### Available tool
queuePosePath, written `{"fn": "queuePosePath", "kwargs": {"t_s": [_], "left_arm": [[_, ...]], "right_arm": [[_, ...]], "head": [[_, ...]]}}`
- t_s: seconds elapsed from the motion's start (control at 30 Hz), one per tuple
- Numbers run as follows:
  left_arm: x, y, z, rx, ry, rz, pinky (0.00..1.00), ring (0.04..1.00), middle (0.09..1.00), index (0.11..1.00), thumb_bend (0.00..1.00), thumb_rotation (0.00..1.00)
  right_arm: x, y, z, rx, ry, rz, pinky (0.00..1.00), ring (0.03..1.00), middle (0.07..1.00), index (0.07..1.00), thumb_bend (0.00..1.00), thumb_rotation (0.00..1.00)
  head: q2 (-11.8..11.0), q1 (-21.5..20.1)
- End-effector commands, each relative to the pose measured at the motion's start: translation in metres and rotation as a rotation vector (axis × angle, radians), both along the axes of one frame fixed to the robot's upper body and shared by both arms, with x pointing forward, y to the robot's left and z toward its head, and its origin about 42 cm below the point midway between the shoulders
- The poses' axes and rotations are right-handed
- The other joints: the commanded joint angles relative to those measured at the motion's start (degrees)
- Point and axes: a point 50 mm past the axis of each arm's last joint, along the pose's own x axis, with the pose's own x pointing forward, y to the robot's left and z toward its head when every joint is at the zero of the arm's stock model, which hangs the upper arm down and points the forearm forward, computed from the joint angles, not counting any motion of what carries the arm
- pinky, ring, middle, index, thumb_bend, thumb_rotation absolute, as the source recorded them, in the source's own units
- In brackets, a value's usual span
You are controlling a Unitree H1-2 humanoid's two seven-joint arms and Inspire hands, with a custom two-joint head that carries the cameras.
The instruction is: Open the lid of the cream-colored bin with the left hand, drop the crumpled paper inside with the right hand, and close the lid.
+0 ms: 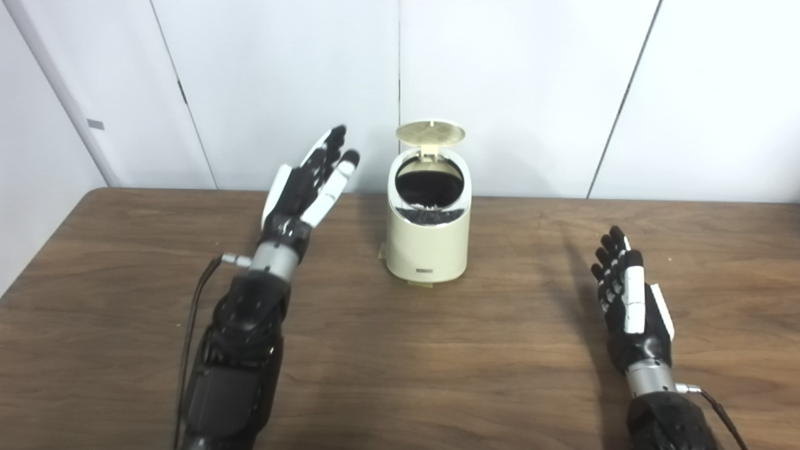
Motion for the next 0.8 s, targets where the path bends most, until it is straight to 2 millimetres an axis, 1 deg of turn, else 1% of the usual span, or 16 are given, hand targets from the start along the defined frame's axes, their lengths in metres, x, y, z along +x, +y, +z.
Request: {"fn": "queuePosePath", "kwargs": {"t_s": [0.0,0.03,0.2,0.33,0.5,0.67,0.7,0.77], "left_arm": [[0.015,-0.008,0.034,0.029,-0.087,-0.018,1.00,0.992,0.980,0.990,0.59,0.74],[0.020,-0.011,0.039,0.043,-0.094,-0.023,1.00,0.995,0.981,0.984,0.59,0.74],[0.040,-0.022,0.060,0.128,-0.130,-0.041,0.99,1.000,0.996,0.972,0.56,0.76],[0.052,-0.030,0.071,0.205,-0.148,-0.060,1.00,1.000,1.000,0.968,0.57,0.79],[0.063,-0.036,0.078,0.255,-0.118,-0.082,1.00,1.000,1.000,0.947,0.59,0.84],[0.069,-0.042,0.083,0.324,-0.123,-0.097,1.00,1.000,1.000,0.904,0.60,0.89],[0.070,-0.042,0.084,0.366,-0.130,-0.092,0.99,1.000,1.000,0.890,0.60,0.91],[0.070,-0.044,0.086,0.441,-0.157,-0.076,0.92,0.985,0.973,0.859,0.60,0.96]], "right_arm": [[0.005,0.002,0.007,0.001,-0.048,0.005,1.00,1.000,1.000,1.000,0.57,1.00],[0.005,0.003,0.006,0.000,-0.044,0.004,1.00,1.000,1.000,1.000,0.58,1.00],[0.006,0.006,0.005,-0.034,-0.032,0.005,1.00,1.000,1.000,1.000,0.64,1.00],[0.008,0.008,0.003,-0.027,-0.026,-0.006,1.00,1.000,0.996,1.000,0.67,0.97],[0.006,0.011,-0.001,-0.014,-0.013,-0.018,1.00,0.999,0.986,0.995,0.69,0.96],[0.004,0.015,-0.006,-0.013,0.009,-0.024,1.00,0.991,0.979,0.995,0.70,0.98],[0.003,0.015,-0.007,-0.012,0.013,-0.026,1.00,0.989,0.978,0.995,0.70,0.98],[0.002,0.016,-0.008,-0.008,0.018,-0.027,1.00,0.988,0.976,0.993,0.70,0.98]], "head": [[-0.05,-0.27],[-0.05,-0.53],[0.04,-1.07],[-0.13,-1.40],[-1.36,-1.75],[-1.96,-2.06],[-1.99,-2.17],[-1.94,-2.50]]}}
